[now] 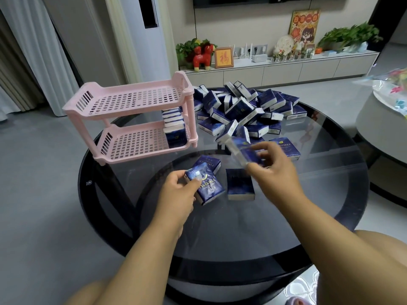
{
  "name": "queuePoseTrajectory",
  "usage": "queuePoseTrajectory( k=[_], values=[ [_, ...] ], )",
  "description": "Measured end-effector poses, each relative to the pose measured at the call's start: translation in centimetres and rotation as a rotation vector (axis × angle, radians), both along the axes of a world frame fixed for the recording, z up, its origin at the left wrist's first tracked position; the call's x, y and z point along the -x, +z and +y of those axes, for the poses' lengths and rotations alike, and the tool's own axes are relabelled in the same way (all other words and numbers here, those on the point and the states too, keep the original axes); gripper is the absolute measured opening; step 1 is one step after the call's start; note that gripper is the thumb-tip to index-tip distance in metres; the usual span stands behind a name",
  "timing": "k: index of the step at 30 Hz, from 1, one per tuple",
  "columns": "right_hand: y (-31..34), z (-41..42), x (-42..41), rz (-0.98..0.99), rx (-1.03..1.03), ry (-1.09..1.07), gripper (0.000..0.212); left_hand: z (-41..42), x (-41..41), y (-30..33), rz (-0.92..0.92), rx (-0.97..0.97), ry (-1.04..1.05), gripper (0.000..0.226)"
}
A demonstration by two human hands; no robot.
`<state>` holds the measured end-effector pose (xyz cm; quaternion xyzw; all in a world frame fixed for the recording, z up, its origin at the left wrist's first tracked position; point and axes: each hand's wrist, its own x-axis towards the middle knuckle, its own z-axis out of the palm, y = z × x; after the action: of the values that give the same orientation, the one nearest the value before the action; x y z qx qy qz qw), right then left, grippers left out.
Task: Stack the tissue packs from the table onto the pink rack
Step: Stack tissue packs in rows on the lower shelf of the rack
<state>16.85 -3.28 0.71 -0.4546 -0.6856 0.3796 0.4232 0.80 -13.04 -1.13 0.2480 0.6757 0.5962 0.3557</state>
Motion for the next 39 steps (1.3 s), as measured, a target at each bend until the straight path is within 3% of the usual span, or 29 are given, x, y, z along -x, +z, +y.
queuePoseTrajectory(
  k=[3,5,8,10,13,15,20,24,26,29,33,39],
  values=[
    [-0.6,-2.5,1.4,-0.147,-0.176,0.237,0.038,0.2,0.0,0.3,-0.098,-0.023,-0.034,0.015],
    [-1.3,-3.3,1.9,-0.261,-0.321,0.289,0.051,0.2,-0.2,0.5,-0.184,-0.079,-0.069,0.031],
    [-1.6,-3.5,2.2,-0.278,-0.406,0.354,0.054,0.1,-0.5,0.7,-0.107,-0.074,-0.052,0.036],
    [-1.7,-3.0,2.1,-0.292,-0.355,0.206,0.059,0.1,-0.3,0.9,-0.081,-0.097,-0.014,0.029],
    [-2.2,-1.4,1.8,-0.68,-0.214,-0.121,0.071,0.0,0.6,1.0,0.009,-0.133,-0.013,0.034],
    [-2.5,-0.8,1.9,-0.807,-0.098,-0.13,0.075,-0.2,1.1,0.8,0.096,-0.129,-0.042,0.041],
    [-2.4,-0.3,2.2,-0.567,0.142,0.016,0.058,-0.6,2.1,0.0,0.353,-0.017,-0.106,0.054],
    [-1.9,-1.2,1.9,0.012,0.176,0.171,0.041,-0.9,2.4,-0.1,0.198,-0.062,-0.104,0.047],
    [-1.4,-1.9,1.8,0.179,0.142,0.343,0.031,-1.1,2.4,0.1,0.103,-0.081,-0.12,0.039],
    [-1.8,-2.7,1.8,0.06,0.014,0.491,0.029,-1.3,2.4,0.3,0.031,-0.102,-0.185,0.049],
    [-2.6,-2.7,1.9,-0.117,-0.183,0.415,0.042,-1.9,2.4,0.5,0.04,-0.11,-0.281,0.083],
    [-3.0,-3.6,1.7,-0.159,-0.136,0.448,0.067,-2.6,2.2,0.2,0.215,-0.066,-0.393,0.089]
  ],
)
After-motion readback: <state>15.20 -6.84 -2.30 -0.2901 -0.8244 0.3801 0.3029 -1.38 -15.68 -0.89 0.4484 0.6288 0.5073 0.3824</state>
